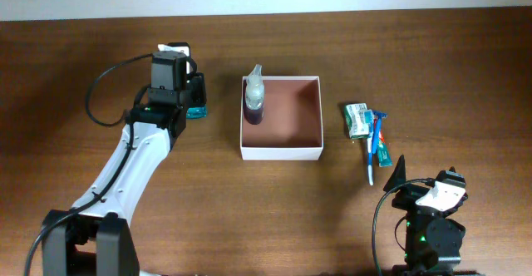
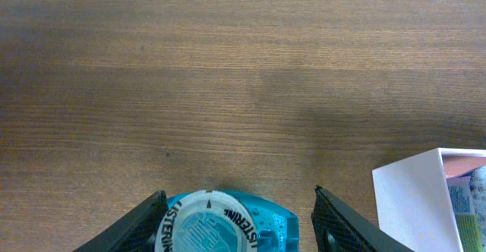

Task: Pack container
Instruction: 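Move the left gripper to the blue Listerine bottle and grasp its cap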

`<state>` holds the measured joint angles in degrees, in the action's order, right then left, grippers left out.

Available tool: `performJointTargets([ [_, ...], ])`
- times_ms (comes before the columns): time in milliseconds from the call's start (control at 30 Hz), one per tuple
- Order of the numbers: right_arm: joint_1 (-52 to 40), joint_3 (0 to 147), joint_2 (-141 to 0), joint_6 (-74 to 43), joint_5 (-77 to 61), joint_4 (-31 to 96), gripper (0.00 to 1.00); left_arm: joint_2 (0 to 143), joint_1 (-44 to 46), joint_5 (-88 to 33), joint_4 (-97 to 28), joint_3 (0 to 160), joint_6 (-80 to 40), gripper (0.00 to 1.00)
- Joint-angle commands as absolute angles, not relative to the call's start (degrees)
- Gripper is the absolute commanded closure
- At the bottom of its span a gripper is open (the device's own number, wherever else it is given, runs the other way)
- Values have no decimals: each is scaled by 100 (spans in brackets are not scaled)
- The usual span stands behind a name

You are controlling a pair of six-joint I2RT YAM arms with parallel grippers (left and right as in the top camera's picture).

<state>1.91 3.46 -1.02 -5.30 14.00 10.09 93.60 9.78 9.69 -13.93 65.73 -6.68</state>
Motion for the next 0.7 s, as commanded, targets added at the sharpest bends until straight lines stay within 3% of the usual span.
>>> performJointTargets([
  [0,233,331,-84,-491,1411,1055,2,9483,956,1035,-1326,6552,-548,39],
  [667,233,331,-84,-491,1411,1055,2,9520,781,982,-1376,6552,-554,39],
])
